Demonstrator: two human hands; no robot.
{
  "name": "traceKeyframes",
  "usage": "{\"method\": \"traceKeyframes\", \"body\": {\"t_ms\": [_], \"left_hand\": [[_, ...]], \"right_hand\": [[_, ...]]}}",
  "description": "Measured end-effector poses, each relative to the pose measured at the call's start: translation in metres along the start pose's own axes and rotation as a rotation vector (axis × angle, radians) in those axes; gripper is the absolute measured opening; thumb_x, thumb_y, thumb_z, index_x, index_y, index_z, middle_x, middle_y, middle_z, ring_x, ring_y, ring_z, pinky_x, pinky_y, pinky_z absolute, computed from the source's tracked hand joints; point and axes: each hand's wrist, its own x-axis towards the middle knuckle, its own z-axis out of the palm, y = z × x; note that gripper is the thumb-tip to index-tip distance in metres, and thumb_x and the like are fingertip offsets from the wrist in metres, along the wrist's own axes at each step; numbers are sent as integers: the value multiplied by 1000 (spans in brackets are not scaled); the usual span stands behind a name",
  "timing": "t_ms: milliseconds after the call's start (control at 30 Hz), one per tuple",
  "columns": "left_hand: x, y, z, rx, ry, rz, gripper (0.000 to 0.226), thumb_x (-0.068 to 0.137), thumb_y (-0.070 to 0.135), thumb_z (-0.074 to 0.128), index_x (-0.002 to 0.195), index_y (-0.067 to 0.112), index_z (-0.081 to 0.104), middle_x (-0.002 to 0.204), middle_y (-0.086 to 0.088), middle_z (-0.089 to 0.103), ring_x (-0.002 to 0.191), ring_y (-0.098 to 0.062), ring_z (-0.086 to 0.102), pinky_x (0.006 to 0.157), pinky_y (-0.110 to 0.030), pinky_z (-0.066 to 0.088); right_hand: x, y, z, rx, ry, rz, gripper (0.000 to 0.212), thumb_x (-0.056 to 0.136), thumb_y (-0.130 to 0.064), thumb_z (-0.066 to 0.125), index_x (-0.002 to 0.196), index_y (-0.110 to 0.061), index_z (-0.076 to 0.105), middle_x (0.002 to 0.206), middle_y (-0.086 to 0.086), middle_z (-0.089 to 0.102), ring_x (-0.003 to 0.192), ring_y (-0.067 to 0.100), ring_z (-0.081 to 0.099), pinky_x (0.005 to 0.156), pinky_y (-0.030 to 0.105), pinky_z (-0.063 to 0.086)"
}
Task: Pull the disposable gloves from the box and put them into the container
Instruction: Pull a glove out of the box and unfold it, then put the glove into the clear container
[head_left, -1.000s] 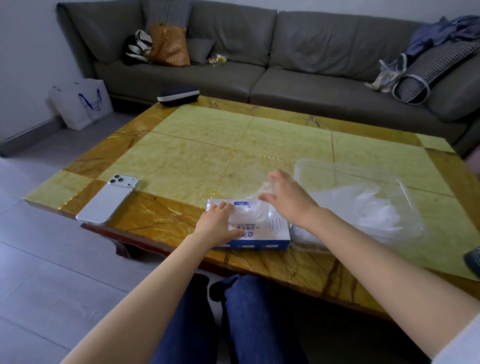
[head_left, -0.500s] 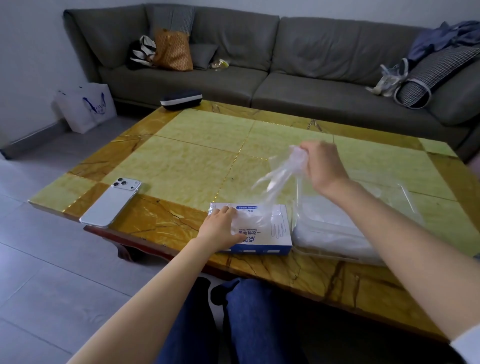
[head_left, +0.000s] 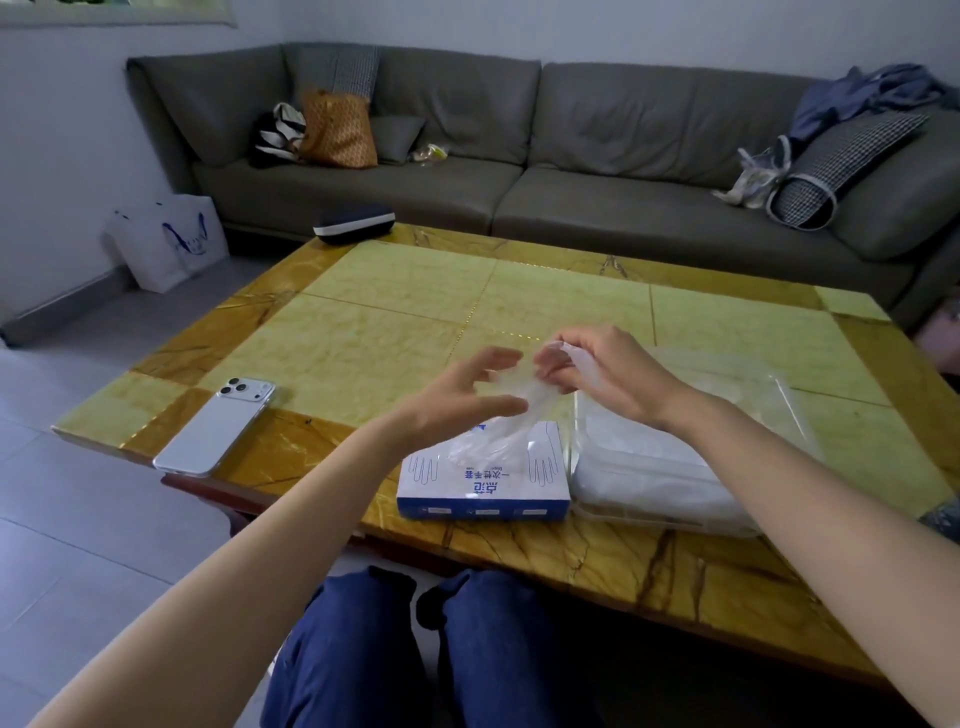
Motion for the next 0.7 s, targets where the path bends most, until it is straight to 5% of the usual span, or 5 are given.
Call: {"method": "traceKeyframes", "body": {"t_ms": [200,400,500,600,700], "left_hand": [[10,12,2,90,336,117,16,88,2,60,90,16,66,81,2,68,79,-12,65,82,-26,52],[11,14,-22,246,519,63,16,92,-1,51,94,7,65,76,3,61,62,-5,60,63,-14,48],[11,24,-28,387,465,69,14,94,6,51,97,9,64,85,-2,63,68,-12,61,68,-25,50],[13,40,-27,504,350,107,15,94,8,52,98,10,66,87,0,61,67,-5,53,64,-18,43],[15,56,-24,549,260,160,13,93,11,54,98,11,66,83,3,59,64,-3,53,59,-13,41]], "right_hand": [[-13,13,-1,109,-64,97,19,90,1,57,108,1,63,94,7,67,83,11,66,72,22,55],[-19,33,-6,-11,12,246,31,90,12,41,109,-7,57,95,4,63,88,19,61,72,21,52],[-18,23,-7,-18,105,204,28,98,-15,48,125,-10,49,120,3,57,103,13,56,90,26,47],[-16,2,-2,-93,15,130,71,85,-46,60,141,-14,30,141,0,43,124,12,44,100,24,36],[-11,-6,7,-275,-15,74,77,80,-42,70,139,-19,27,141,2,44,121,16,47,102,31,38]]}}
